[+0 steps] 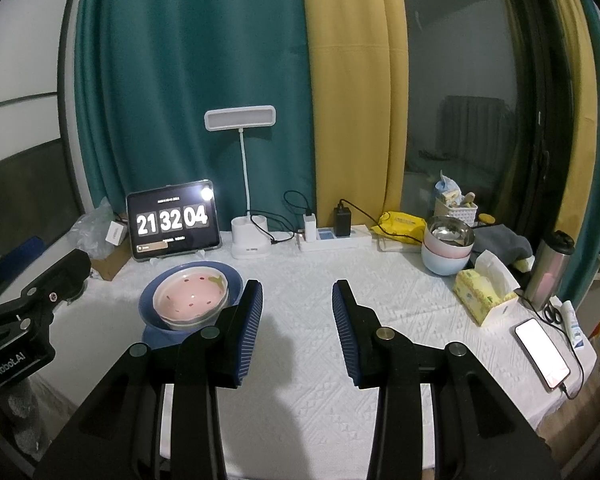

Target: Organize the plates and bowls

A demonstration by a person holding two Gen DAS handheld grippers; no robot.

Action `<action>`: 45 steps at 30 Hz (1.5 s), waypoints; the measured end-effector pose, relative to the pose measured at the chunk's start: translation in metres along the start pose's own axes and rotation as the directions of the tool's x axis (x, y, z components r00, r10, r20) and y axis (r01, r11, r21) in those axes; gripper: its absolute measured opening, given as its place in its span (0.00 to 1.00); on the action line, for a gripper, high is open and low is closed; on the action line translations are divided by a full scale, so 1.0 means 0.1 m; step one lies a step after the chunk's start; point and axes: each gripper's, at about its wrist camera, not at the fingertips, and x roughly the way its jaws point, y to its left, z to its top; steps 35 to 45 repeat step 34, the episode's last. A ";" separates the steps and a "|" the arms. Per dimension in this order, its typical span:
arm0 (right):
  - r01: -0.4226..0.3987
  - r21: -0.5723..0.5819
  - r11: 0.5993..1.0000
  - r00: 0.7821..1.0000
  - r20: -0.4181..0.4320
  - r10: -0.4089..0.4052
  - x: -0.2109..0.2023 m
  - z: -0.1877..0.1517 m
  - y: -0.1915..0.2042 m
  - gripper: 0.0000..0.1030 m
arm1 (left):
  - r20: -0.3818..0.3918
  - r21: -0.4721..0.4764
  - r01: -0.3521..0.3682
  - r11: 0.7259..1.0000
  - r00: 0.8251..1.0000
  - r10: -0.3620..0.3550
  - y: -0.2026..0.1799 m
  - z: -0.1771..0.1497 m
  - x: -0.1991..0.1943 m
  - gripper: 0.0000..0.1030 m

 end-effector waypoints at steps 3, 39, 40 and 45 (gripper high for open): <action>0.001 0.002 1.000 1.000 0.001 -0.001 0.00 -0.01 -0.01 0.37 | 0.001 0.001 -0.001 1.000 1.000 0.001 0.01 0.00 0.01 0.88; 0.003 0.002 1.000 1.000 -0.007 -0.003 0.02 -0.02 -0.06 0.37 | -0.002 0.006 0.007 1.000 1.000 -0.007 -0.02 -0.03 0.05 0.88; 0.003 0.002 1.000 1.000 -0.007 -0.003 0.02 -0.02 -0.06 0.37 | -0.002 0.006 0.007 1.000 1.000 -0.007 -0.02 -0.03 0.05 0.88; 0.003 0.002 1.000 1.000 -0.007 -0.003 0.02 -0.02 -0.06 0.37 | -0.002 0.006 0.007 1.000 1.000 -0.007 -0.02 -0.03 0.05 0.88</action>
